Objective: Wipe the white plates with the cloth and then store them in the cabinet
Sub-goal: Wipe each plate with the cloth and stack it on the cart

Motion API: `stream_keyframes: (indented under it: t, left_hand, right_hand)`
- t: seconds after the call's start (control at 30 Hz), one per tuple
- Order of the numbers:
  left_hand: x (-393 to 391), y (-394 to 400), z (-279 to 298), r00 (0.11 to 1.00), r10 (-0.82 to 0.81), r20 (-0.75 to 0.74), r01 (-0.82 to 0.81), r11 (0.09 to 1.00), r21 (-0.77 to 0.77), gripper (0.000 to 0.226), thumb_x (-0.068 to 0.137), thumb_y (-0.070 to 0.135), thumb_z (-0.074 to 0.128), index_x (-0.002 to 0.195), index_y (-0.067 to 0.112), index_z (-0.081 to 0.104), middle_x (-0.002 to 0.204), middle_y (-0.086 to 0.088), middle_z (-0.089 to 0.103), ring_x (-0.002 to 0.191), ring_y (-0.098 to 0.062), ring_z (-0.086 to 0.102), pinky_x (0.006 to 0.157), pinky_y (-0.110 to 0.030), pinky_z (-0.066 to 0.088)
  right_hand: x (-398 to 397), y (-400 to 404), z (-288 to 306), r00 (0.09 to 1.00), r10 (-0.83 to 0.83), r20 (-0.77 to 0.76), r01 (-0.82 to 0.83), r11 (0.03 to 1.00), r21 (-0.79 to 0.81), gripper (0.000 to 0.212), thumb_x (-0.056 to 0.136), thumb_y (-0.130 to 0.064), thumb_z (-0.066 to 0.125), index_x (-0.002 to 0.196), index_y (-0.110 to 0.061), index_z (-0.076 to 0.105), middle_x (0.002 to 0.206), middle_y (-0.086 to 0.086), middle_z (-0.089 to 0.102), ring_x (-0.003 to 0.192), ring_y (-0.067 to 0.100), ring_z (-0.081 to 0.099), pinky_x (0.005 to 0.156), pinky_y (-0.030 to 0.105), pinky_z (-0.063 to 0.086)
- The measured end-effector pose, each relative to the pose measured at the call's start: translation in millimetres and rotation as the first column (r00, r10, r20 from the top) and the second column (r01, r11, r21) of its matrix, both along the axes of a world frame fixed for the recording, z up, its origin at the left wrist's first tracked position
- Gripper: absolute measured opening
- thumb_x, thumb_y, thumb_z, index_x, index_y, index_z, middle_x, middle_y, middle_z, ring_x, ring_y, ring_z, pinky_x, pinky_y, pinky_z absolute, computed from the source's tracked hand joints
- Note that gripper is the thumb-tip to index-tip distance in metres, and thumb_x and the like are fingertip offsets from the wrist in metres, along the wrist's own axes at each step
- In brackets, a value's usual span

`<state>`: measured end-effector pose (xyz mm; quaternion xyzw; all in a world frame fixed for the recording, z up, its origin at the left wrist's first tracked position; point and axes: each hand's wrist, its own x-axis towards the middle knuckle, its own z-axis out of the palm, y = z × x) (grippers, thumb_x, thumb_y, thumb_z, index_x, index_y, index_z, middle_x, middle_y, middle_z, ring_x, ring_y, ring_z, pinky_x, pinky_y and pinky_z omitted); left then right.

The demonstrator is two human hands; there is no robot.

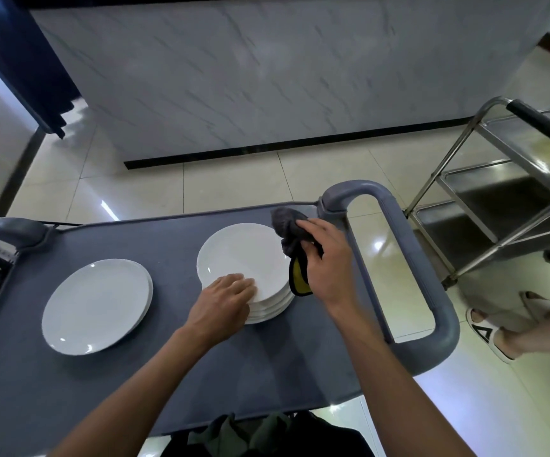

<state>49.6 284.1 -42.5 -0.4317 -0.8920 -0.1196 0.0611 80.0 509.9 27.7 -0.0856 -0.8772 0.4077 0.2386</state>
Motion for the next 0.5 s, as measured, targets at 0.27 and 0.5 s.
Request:
stream_keyframes:
  t: [0.27,0.5]
  left_hand:
    - [-2.1,0.2,2.2,0.99,-0.005,0.139,0.009,1.0,-0.026,0.034,0.068,0.007,0.072,0.101,0.009,0.074,0.114,-0.004,0.072,0.102,-0.033,0.067,0.079,-0.04,0.059]
    - [-17.3,-3.5,8.7,0.98,-0.043,0.193,0.07,0.988,-0.134,0.042,0.081,0.019,0.06,0.122,0.017,0.07,0.125,-0.001,0.064,0.114,-0.027,0.056,0.084,-0.04,0.048]
  right_hand:
    - [4.6,-3.9,-10.6,0.999,0.019,0.036,-0.02,0.999,0.037,0.034,0.093,0.001,0.062,0.124,-0.013,0.069,0.125,0.004,0.064,0.116,0.021,0.056,0.102,0.025,0.043]
    - [5.2,-6.5,-9.3,0.998,0.039,0.055,-0.043,0.997,0.071,0.035,0.092,0.003,0.062,0.123,-0.011,0.07,0.124,0.005,0.064,0.113,0.024,0.056,0.101,0.03,0.045]
